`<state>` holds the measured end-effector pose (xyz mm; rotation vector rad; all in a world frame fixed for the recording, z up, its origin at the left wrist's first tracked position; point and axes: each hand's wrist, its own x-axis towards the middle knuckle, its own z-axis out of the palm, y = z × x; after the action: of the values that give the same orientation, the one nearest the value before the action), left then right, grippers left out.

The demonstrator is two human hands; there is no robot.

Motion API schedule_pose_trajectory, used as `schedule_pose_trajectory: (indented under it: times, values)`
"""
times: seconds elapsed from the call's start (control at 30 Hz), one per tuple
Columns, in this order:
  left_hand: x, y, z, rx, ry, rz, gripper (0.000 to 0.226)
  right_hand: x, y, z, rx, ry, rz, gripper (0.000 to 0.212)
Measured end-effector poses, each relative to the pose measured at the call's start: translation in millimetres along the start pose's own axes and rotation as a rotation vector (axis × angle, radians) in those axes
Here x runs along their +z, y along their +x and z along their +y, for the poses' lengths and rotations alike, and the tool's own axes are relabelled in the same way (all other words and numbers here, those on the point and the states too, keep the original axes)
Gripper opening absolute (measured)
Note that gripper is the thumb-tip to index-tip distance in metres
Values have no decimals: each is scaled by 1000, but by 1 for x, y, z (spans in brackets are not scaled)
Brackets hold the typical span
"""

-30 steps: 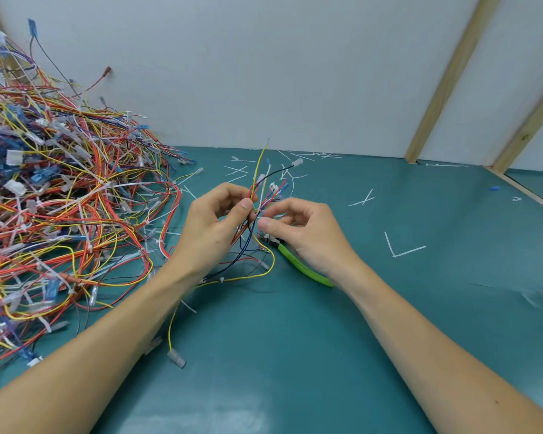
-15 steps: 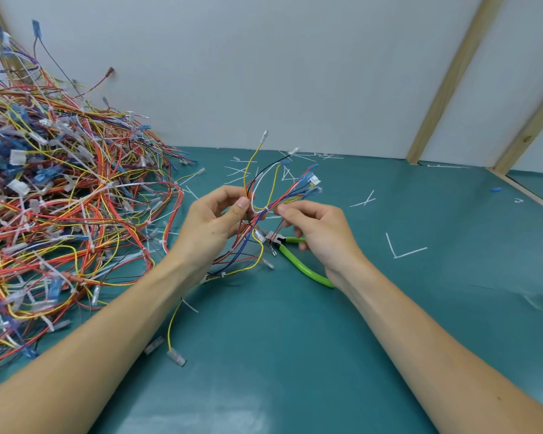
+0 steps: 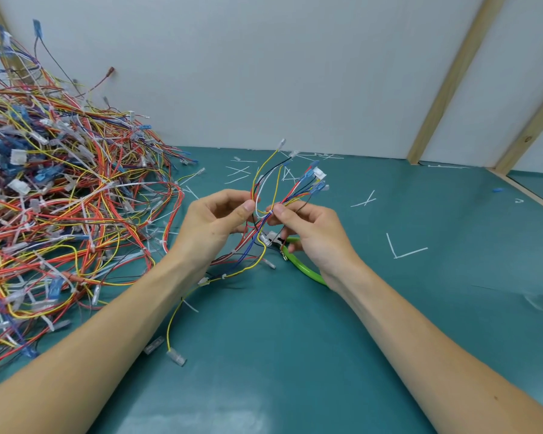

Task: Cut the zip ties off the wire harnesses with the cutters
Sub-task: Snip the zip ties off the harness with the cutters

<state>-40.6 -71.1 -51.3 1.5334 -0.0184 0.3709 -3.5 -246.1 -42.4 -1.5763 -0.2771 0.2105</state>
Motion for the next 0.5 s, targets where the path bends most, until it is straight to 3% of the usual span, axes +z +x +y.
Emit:
schedule_pose_trajectory:
  times: [0.13, 0.3, 0.4, 0.5]
  values:
    - [2, 0, 0, 31, 90, 46, 5, 1, -1, -2, 22, -4, 2, 13]
    - [-1, -1, 5, 217, 280, 100, 10, -6, 1, -13, -1, 121, -17, 16]
    - [-1, -7, 6, 221, 501, -86, 16, -15, 3, -19, 1, 210, -68, 18]
    - [4, -14, 7, 147, 581, -317, 30, -20, 5, -19, 24, 279, -97, 16]
